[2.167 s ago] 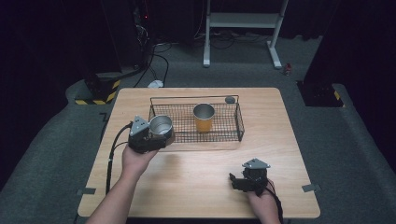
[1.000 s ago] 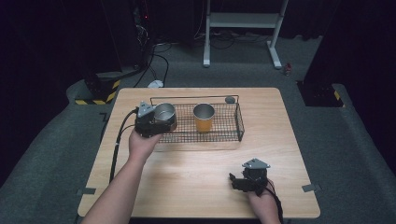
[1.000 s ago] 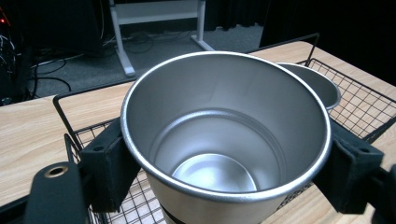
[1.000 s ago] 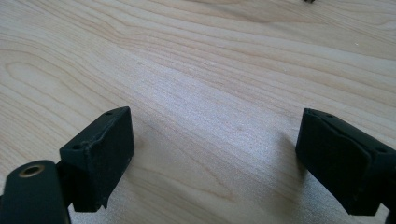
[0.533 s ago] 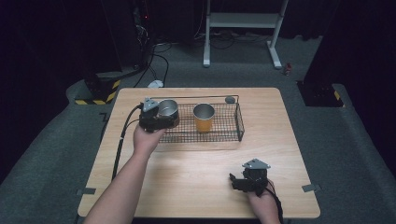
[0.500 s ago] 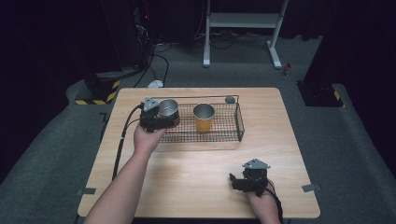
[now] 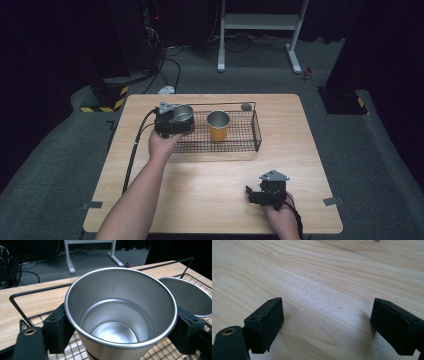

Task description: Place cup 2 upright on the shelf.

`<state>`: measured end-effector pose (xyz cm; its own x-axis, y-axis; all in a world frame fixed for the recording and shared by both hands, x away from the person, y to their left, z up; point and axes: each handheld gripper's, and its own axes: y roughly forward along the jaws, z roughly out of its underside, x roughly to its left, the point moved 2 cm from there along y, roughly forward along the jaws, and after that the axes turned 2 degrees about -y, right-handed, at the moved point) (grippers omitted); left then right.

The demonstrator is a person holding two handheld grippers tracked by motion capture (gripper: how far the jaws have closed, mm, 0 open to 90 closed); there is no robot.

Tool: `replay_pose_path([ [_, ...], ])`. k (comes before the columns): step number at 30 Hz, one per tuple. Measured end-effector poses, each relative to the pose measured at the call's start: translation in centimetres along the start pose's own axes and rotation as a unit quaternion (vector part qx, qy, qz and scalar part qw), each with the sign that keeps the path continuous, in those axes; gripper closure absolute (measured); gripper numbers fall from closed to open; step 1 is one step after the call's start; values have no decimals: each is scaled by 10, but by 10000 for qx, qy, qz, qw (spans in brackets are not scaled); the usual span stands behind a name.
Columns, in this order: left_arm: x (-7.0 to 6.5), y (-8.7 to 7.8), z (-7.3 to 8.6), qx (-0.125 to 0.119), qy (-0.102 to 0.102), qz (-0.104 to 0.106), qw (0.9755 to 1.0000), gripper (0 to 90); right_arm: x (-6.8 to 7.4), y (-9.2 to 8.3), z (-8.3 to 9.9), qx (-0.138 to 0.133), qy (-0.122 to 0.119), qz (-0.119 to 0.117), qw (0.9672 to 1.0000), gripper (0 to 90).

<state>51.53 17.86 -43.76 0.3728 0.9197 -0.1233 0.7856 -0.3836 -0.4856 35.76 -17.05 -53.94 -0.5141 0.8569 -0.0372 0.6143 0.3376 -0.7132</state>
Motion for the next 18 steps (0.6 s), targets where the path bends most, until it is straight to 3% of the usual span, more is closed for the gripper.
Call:
replay_pose_path([
  [18,-3,20,13,538,-37,-164,9984,187,0,0,0,-2,-1,-1,10000,115],
])
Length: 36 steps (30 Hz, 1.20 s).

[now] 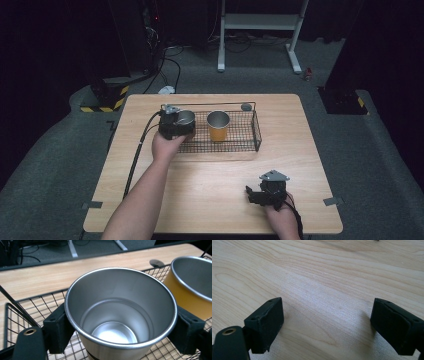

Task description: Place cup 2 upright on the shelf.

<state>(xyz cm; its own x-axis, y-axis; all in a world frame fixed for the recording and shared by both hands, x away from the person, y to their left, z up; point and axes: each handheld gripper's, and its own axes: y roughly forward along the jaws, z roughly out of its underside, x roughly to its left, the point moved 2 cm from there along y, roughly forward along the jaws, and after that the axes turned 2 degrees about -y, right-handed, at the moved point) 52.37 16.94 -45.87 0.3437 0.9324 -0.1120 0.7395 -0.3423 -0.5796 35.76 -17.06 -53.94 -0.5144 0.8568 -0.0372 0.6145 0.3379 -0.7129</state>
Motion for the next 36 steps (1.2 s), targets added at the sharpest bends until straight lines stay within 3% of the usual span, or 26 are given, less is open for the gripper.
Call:
replay_pose_path([
  [8,-2,9,6,329,-21,-109,9994,187,0,0,0,-1,-1,-1,10000,115],
  [18,-3,17,11,556,-20,-219,9982,187,0,0,0,0,-1,-2,10000,115],
  [36,-4,22,14,679,-7,-341,9971,187,0,0,0,0,1,-2,10000,115],
])
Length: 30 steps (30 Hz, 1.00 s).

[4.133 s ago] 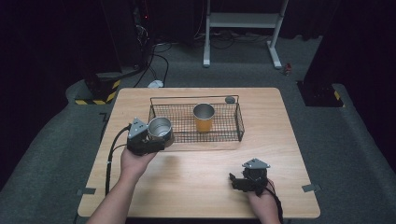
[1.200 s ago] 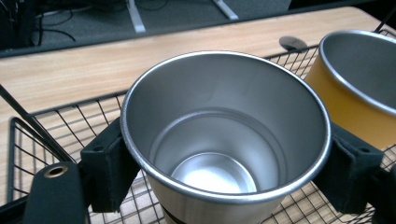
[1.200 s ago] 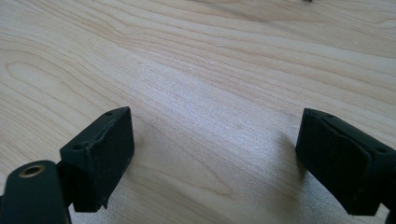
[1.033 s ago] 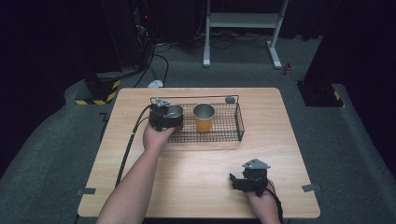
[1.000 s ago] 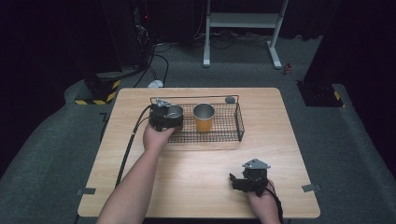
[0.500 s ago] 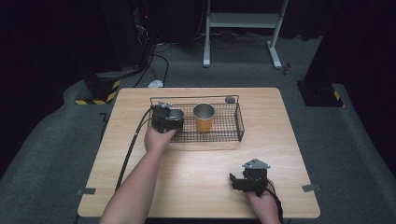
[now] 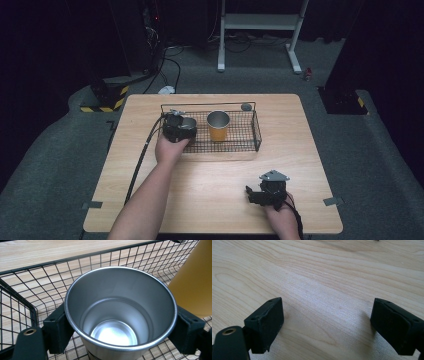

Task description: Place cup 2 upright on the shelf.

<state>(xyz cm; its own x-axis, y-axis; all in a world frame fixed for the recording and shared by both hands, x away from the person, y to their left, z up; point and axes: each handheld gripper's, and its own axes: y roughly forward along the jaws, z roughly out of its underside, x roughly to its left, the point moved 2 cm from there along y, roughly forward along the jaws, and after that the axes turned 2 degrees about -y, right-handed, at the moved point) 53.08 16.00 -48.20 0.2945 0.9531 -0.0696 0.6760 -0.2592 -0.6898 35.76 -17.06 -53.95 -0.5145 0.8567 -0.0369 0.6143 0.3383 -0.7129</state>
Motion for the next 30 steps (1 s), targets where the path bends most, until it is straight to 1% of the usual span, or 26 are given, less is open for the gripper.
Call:
replay_pose_path([
  [12,-2,-2,4,17,97,-10,10000,186,0,0,0,1,0,0,10000,115],
  [14,-1,-3,5,48,90,13,9999,186,0,0,0,1,-2,0,10000,115],
  [18,0,-5,6,127,148,23,9998,186,0,0,0,1,-1,0,10000,115],
  [21,-1,-5,7,158,131,28,9998,185,0,0,0,1,-2,0,10000,115],
  [23,-1,-6,7,183,171,25,9997,186,0,0,0,1,-1,0,10000,115],
  [25,-1,-6,6,173,160,21,9997,187,0,0,0,2,2,-2,10000,115],
  [26,0,-7,5,156,236,-43,9996,187,0,0,0,2,1,-3,10000,115],
  [28,1,-8,4,66,233,-106,9997,188,0,0,0,2,3,-5,10000,115],
  [30,1,-8,3,19,188,-96,9998,188,0,0,0,2,4,-5,10000,115],
])
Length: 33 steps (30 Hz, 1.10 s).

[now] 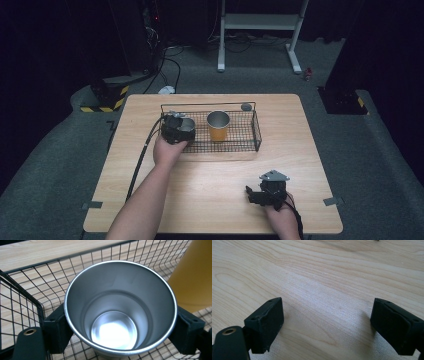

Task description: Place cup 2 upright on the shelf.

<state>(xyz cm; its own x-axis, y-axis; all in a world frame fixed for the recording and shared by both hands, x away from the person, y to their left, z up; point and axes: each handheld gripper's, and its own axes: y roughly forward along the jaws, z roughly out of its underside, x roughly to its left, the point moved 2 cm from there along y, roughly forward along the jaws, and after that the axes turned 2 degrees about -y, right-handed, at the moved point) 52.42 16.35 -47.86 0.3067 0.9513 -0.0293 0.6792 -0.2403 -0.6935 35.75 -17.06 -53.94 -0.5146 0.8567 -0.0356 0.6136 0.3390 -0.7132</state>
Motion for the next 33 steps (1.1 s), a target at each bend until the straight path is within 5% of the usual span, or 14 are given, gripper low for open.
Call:
replay_pose_path([
  [13,-2,9,-2,68,-11,0,10000,187,0,0,0,0,-2,1,10000,115],
  [18,-4,9,0,126,173,-44,9998,184,0,0,0,-1,-5,4,10000,115],
  [24,-2,11,2,319,19,75,9995,155,0,0,0,-2,-5,4,10000,115],
  [33,-3,4,-3,91,-74,18,9999,87,0,0,0,-1,-5,3,10000,115],
])
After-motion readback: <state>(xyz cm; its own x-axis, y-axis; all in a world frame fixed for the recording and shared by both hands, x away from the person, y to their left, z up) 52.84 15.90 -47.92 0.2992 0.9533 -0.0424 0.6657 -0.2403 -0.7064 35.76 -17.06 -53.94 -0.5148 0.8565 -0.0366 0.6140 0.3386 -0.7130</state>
